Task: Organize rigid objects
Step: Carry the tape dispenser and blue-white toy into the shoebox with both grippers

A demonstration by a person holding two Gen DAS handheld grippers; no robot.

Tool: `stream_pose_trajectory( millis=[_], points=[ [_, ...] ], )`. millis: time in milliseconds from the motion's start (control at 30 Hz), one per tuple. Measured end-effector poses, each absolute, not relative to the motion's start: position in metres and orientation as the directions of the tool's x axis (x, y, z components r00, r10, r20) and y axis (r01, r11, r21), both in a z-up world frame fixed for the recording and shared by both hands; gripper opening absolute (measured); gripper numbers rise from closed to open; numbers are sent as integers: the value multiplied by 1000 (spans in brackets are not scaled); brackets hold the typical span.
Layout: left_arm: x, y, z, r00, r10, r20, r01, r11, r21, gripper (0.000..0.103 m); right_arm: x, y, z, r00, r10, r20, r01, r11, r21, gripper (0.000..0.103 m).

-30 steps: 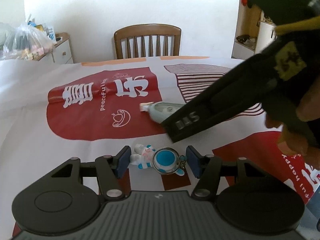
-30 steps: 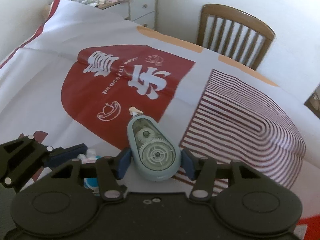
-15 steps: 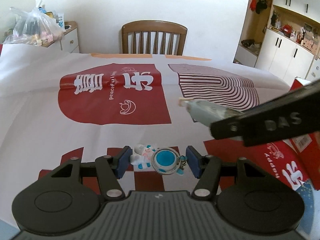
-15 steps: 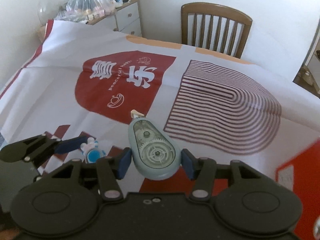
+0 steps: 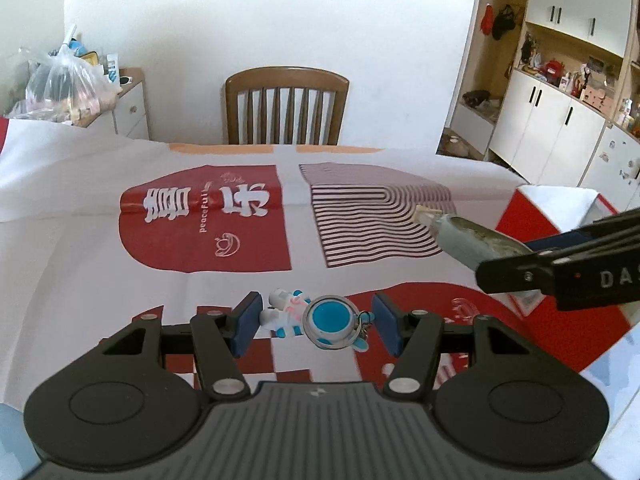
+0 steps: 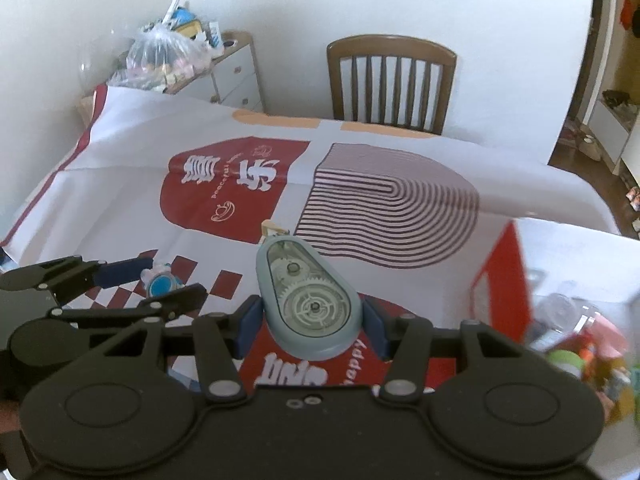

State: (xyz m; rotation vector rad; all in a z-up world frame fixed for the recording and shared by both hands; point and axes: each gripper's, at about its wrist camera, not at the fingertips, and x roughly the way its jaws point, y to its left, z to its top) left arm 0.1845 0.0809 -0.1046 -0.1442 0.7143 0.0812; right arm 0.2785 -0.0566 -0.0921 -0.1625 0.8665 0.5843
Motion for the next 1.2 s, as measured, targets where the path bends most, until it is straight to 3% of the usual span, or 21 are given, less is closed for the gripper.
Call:
stream_pose_trajectory(
  millis=[467,1200],
  points=[
    [186,2,-51,786,-11,-618,-56,995,-89,60,257,-149,-55,579,439,-687,-499,857,126,53],
    [233,-157,-49,755,-108,-647,69,994,-85,60,283,-320,-74,634,336,-697,-365,924,114,54]
  ],
)
